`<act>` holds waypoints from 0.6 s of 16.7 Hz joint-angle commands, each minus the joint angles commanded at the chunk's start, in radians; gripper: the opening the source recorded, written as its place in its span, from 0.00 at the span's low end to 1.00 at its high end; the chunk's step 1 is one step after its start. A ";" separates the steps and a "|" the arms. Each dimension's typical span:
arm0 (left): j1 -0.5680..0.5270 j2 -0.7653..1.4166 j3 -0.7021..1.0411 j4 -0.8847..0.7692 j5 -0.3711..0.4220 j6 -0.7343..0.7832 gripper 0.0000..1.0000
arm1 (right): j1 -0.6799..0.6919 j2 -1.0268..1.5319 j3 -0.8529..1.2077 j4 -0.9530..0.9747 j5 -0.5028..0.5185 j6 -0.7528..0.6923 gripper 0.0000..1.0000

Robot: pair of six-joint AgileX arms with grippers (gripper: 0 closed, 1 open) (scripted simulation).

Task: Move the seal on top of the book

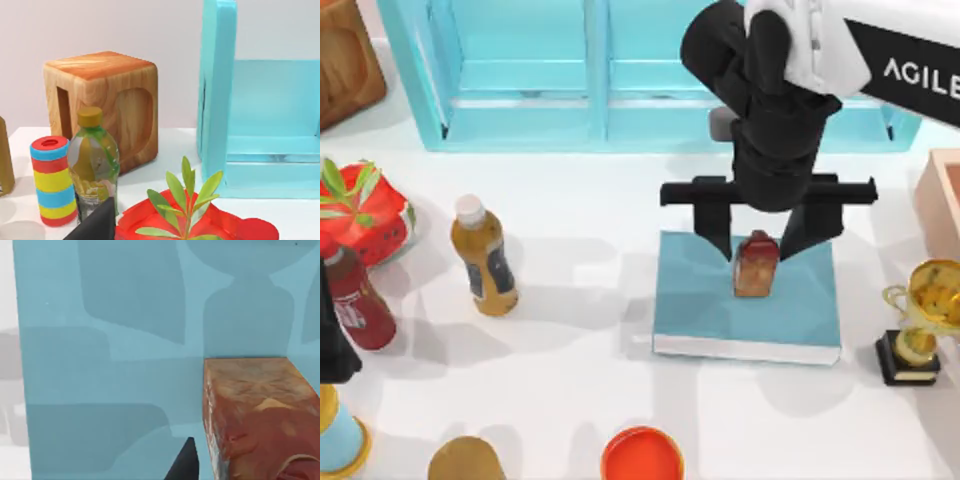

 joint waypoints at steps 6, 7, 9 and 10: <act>0.000 0.000 0.000 0.000 0.000 0.000 1.00 | 0.000 0.000 0.000 0.000 0.000 0.000 1.00; 0.000 0.000 0.000 0.000 0.000 0.000 1.00 | 0.000 0.000 0.000 0.000 0.000 0.000 1.00; 0.000 0.000 0.000 0.000 0.000 0.000 1.00 | 0.000 0.000 0.000 0.000 0.000 0.000 1.00; 0.000 0.000 0.000 0.000 0.000 0.000 1.00 | 0.000 0.000 0.000 0.000 0.000 0.000 1.00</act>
